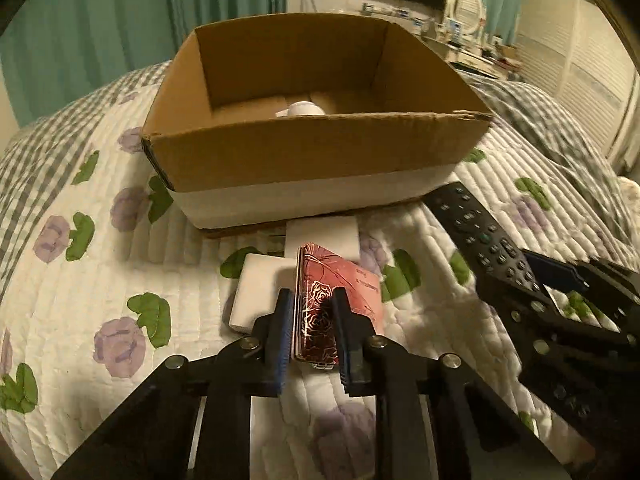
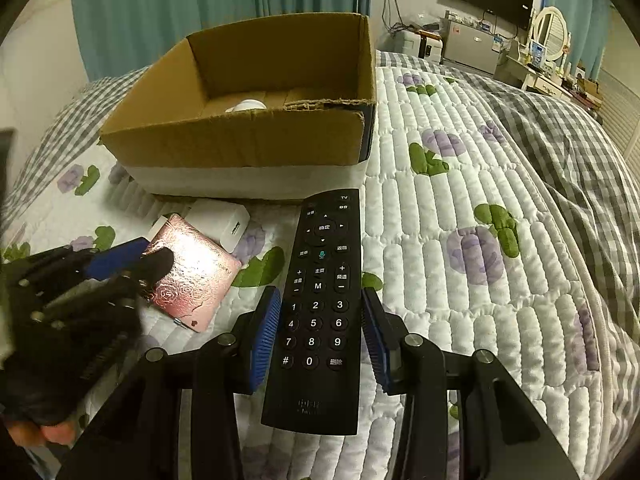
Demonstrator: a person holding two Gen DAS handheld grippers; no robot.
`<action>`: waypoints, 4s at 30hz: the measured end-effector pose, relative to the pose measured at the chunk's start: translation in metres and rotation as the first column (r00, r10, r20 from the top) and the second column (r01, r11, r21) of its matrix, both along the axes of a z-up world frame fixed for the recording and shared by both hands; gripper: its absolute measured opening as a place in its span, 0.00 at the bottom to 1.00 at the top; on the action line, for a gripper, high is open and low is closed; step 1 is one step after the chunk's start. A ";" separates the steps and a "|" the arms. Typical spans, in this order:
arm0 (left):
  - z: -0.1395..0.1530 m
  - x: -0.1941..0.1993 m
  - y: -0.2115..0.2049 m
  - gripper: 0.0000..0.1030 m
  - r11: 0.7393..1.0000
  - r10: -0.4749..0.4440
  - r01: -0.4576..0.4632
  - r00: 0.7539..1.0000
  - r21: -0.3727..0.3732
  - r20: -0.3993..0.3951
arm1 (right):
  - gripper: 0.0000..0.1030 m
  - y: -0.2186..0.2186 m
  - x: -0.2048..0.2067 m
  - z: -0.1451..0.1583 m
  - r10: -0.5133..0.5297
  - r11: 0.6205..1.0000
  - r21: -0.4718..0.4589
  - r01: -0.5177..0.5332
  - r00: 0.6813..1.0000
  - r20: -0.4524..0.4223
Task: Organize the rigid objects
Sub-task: 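Grasp the pink rose card case with the left tool and lift it, then carry the card case and remote over the box with both tools, then lower the card case and remote into the box and open both tools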
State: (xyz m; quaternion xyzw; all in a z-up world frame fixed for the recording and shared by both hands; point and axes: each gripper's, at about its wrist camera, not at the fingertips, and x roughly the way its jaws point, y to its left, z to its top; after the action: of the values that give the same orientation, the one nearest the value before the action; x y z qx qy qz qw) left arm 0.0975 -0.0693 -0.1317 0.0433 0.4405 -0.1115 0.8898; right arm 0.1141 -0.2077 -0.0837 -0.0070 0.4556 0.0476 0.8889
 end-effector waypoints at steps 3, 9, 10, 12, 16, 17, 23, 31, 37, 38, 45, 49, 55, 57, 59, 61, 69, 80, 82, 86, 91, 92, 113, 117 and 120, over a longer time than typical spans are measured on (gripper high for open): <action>0.000 0.000 0.007 0.19 1.000 0.001 -0.001 1.000 -0.010 -0.019 | 0.40 0.001 0.000 0.001 -0.001 1.000 0.002 0.001 1.000 0.000; -0.013 0.004 0.018 0.36 0.999 0.008 -0.012 0.997 -0.052 -0.076 | 0.40 0.001 -0.001 0.001 -0.005 1.000 0.006 0.005 1.000 -0.005; -0.014 0.003 0.015 0.45 0.999 -0.012 0.009 0.997 -0.043 -0.076 | 0.40 0.002 -0.001 0.001 -0.004 1.000 0.006 0.004 1.000 -0.006; -0.014 0.000 0.008 0.48 1.000 -0.030 0.029 0.996 -0.011 -0.079 | 0.40 0.001 0.000 0.000 -0.003 1.000 0.008 0.003 1.000 -0.008; -0.022 0.005 0.007 0.48 0.999 -0.040 0.038 0.981 -0.015 -0.188 | 0.40 0.001 0.000 0.000 -0.001 1.000 0.012 0.002 1.000 -0.008; -0.024 0.008 0.006 0.48 0.999 -0.031 0.022 0.976 -0.045 -0.214 | 0.40 0.002 0.000 -0.001 0.001 1.000 0.013 -0.001 1.000 -0.009; -0.018 0.009 0.016 0.34 0.995 -0.010 -0.007 0.984 -0.097 -0.179 | 0.40 0.005 -0.003 -0.001 0.028 0.999 0.022 -0.028 1.000 -0.008; 0.015 0.000 0.013 0.10 0.981 -0.072 0.055 0.994 -0.185 -0.087 | 0.40 0.004 -0.003 -0.001 0.020 0.999 0.033 -0.020 1.000 -0.011; 0.032 -0.010 -0.001 0.10 0.991 -0.076 0.075 0.997 -0.110 -0.007 | 0.39 0.000 -0.008 0.009 0.011 0.999 0.046 -0.012 1.000 0.021; 0.037 -0.011 -0.004 0.10 0.992 -0.075 0.075 0.997 -0.103 0.003 | 0.39 0.000 -0.010 0.012 0.010 0.999 0.049 -0.011 0.999 0.030; 0.073 -0.032 0.003 0.10 0.999 -0.033 0.036 0.996 -0.037 0.084 | 0.39 0.006 -0.031 0.038 0.027 0.999 0.024 -0.029 0.996 0.086; 0.096 -0.042 0.010 0.10 0.998 -0.017 0.026 0.992 -0.066 0.126 | 0.39 0.006 -0.047 0.059 0.033 0.999 0.025 -0.036 0.992 0.124; 0.148 -0.047 0.014 0.10 0.995 -0.019 0.039 0.975 -0.087 0.221 | 0.40 0.000 -0.054 0.105 0.038 0.998 0.039 -0.047 0.978 0.207; 0.166 -0.044 0.018 0.10 0.994 -0.017 0.045 0.968 -0.103 0.250 | 0.40 0.000 -0.050 0.124 0.043 0.998 0.038 -0.054 0.970 0.238; 0.180 -0.037 0.019 0.10 0.994 -0.017 0.046 0.962 -0.100 0.274 | 0.40 0.002 -0.042 0.141 0.052 0.997 0.038 -0.065 0.963 0.266; 0.191 -0.026 0.020 0.10 0.995 -0.008 0.037 0.954 -0.091 0.301 | 0.40 0.003 -0.030 0.155 0.061 0.996 0.044 -0.077 0.956 0.288; 0.187 0.051 0.023 0.10 0.998 0.036 -0.020 0.956 -0.061 0.292 | 0.39 0.017 0.040 0.178 0.085 0.995 0.028 -0.100 0.942 0.325; 0.100 0.146 0.013 0.10 0.998 0.063 -0.066 0.986 0.012 0.157 | 0.39 0.026 0.123 0.133 0.119 0.992 0.015 -0.127 0.960 0.252; 0.091 0.149 0.010 0.10 0.997 0.065 -0.068 0.987 0.020 0.149 | 0.39 0.024 0.130 0.121 0.126 0.991 0.016 -0.133 0.964 0.235; 0.085 0.149 0.007 0.12 0.995 0.086 -0.092 0.983 0.025 0.162 | 0.39 0.023 0.138 0.101 0.133 0.989 0.034 -0.143 0.969 0.207; 0.097 0.140 0.008 0.18 0.997 0.075 -0.080 0.982 0.021 0.172 | 0.39 0.022 0.136 0.099 0.138 0.988 0.035 -0.148 0.968 0.211; 0.100 0.140 0.010 0.20 0.996 0.077 -0.082 0.981 0.021 0.175 | 0.39 0.021 0.135 0.101 0.134 0.989 0.037 -0.145 0.967 0.217; 0.103 0.129 0.060 0.22 0.989 0.144 -0.138 0.974 -0.046 0.175 | 0.41 0.047 0.162 0.059 0.097 0.994 0.038 -0.106 0.979 0.180; 0.103 0.126 0.059 0.22 0.990 0.136 -0.130 0.975 -0.045 0.178 | 0.53 0.043 0.160 0.065 0.079 0.995 0.052 -0.090 0.977 0.196; 0.115 0.114 0.057 0.22 0.991 0.131 -0.124 0.972 -0.047 0.197 | 0.54 0.037 0.151 0.078 0.067 0.996 0.050 -0.079 0.976 0.208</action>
State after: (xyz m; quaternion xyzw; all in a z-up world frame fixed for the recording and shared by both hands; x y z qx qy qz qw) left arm 0.2112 -0.0122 -0.0170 0.0105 0.3490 -0.0569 0.9353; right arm 0.2647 -0.1704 -0.0061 -0.0030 0.3591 0.0926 0.9287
